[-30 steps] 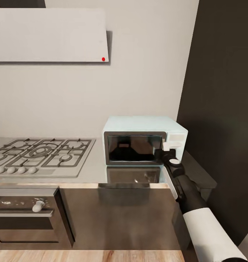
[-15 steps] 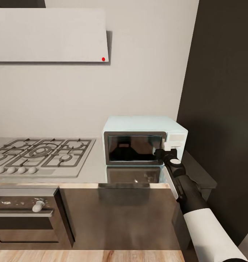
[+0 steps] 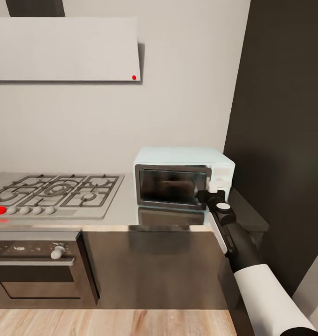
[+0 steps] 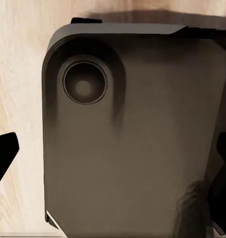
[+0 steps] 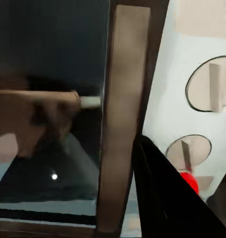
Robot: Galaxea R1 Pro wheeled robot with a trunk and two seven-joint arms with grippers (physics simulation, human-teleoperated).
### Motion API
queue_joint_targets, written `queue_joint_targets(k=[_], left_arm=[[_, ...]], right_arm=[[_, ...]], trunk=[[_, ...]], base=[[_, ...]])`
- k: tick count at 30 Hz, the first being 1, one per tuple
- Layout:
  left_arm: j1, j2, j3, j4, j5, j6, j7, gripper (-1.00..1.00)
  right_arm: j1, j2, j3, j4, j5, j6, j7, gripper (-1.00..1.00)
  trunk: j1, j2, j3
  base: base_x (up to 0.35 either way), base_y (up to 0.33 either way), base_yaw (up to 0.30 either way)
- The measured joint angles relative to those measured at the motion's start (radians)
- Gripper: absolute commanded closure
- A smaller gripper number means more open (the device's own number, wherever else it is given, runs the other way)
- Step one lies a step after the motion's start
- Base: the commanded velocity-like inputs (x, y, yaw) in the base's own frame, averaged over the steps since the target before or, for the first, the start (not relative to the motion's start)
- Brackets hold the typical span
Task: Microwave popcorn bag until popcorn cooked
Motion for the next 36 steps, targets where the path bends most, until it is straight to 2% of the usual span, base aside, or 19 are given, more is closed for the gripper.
queue_joint_targets(k=[7,16,19,27,29,36], left_arm=[[0.000,0.000,-0.001,0.000,0.000,0.000,0.000,-1.00],[0.000,0.002,-0.001,0.000,0.000,0.001,0.000,-1.00],[0.000,0.000,0.002,0.000,0.000,0.001,0.000,-1.00],[0.000,0.000,0.003,0.000,0.000,0.000,0.000,-1.00],[0.000,0.000,0.003,0.000,0.000,0.000,0.000,-1.00],[0.000,0.000,0.003,0.000,0.000,0.000,0.000,-1.00]], right_arm=[[0.000,0.000,0.037,0.001,0.000,0.001,-0.005,1.00],[0.000,0.000,0.041,0.000,0.004,0.004,-0.005,1.00],[0.000,0.015,0.025,-0.002,-0.009,0.004,-0.023,1.00],[0.000,0.011,0.024,-0.010,-0.092,0.000,-0.033,1.00],[-0.001,0.011,0.032,-0.011,-0.113,0.000,-0.034,1.00],[-0.001,0.011,0.088,-0.014,-0.140,0.001,-0.055,1.00]], trunk=[[0.000,0.000,0.000],[-0.001,0.000,0.000],[0.000,0.000,0.000],[0.000,0.000,0.000],[0.000,0.000,0.000],[0.000,0.000,0.000]], base=[[-0.233,0.000,0.000],[-0.008,0.000,0.000],[0.000,0.000,0.000],[-0.094,0.000,0.000],[-0.223,0.000,0.000],[-0.205,0.000,0.000]])
